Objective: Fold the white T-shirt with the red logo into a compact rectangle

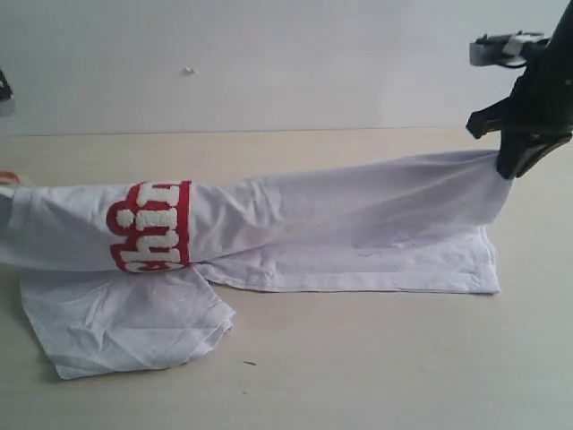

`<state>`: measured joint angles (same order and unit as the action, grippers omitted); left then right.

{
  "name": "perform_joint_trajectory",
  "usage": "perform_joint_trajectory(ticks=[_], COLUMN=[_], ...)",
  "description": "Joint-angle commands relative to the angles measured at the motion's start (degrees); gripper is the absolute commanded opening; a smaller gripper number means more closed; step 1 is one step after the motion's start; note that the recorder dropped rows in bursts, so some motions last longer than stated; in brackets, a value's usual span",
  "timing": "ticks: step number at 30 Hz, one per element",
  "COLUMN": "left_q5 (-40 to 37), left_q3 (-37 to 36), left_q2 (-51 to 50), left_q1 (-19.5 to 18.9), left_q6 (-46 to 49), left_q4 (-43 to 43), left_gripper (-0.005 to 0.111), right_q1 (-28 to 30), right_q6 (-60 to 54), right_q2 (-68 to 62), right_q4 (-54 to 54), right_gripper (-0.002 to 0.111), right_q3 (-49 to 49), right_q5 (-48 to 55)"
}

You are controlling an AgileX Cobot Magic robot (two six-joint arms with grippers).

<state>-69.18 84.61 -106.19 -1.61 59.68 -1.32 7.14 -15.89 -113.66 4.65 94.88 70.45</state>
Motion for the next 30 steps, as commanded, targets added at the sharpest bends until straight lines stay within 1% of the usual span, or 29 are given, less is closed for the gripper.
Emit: perform_joint_trajectory(ticks=[1,3,5,7,9,10,12,15,17,18,19,20,21,22,23,24,26,28,30], left_q5=[15.89,24.95,30.9,36.29,41.66,43.69,49.39,54.14,54.52,54.4,53.0,51.51,47.86,45.92,42.38,40.35,36.03,30.02,24.06], left_q3=[0.04,0.04,0.04,0.04,0.04,0.04,0.04,0.04,0.04,0.04,0.04,0.04,0.04,0.04,0.04,0.04,0.04,0.04,0.04], left_q2=[-7.13,-8.92,-9.75,-10.16,-10.25,-10.25,-10.29,-10.29,-10.29,-10.19,-9.92,-9.8,-9.69,-9.69,-10.28,-10.65,-11.7,-12.99,-14.31], left_q1=[-0.65,-0.65,-0.65,-0.65,-0.77,-0.77,-0.77,-0.77,-0.77,-0.77,-0.64,-0.53,-0.42,-0.42,-0.42,-0.42,-0.55,-0.55,-0.62], left_q6=[-5.05,-12.41,-14.26,-14.98,-15.27,-16.07,-19.96,-23.97,-24.24,-25.3,-32.93,-37.56,-44.35,-45.7,-44.47,-42.88,-35.6,-25.83,-18.63], left_q4=[-7.51,-9.98,-11.32,-11.81,-12.17,-12.66,-13.61,-13.61,-13.48,-13.39,-12.64,-12.6,-11.85,-10.0,-3.02,1.32,10.46,20.95,28.94], left_gripper=[0.0,0.0,0.005,0.014,0.029,0.035,0.049,0.064,0.071,0.072,0.068,0.063,0.05,0.039,0.012,0.001,0.001,0.001,0.001], right_q1=[0.24,0.24,0.24,0.24,0.24,0.24,0.24,0.24,0.24,0.24,0.24,0.24,0.24,0.24,0.24,0.08,-0.56,-1.71,-3.01], right_q6=[-1.24,-1.24,-1.24,-1.12,0.68,2.61,5.99,6.78,6.78,6.68,5.6,3.76,-1.98,-5.28,-9.67,-10.63,-10.76,-10.76,-11.01], right_q2=[-9.19,-11.39,-12.15,-12.26,-12.26,-12.26,-12.26,-12.26,-12.26,-12.26,-12.26,-12.26,-12.26,-12.26,-12.38,-12.7,-13.57,-15.16,-16.99], right_q4=[-3.51,-3.51,-3.38,-3.23,-5.1,-6.13,-8.62,-9.32,-9.08,-8.31,-5.51,-2.83,4.08,9.26,17.59,20.12,20.57,19.79,19.68], right_gripper=[0.0,0.004,0.011,0.024,0.034,0.036,0.036,0.036,0.035,0.033,0.027,0.021,0.009,0.002,0.0,0.0,0.0,0.0,0.0], right_q3=[7.04,9.31,10.14,10.69,10.78,10.78,10.78,10.78,10.78,10.78,10.78,10.78,10.78,10.78,10.78,10.78,10.57,10.57,10.57], right_q5=[-0.49,-4.14,-8.78,-15.09,-21.42,-23.6,-27.09,-28.09,-27.55,-27.06,-25.84,-25.04,-23.3,-22.26,-20.28,-19.01,-16.69,-13.69,-11.48])
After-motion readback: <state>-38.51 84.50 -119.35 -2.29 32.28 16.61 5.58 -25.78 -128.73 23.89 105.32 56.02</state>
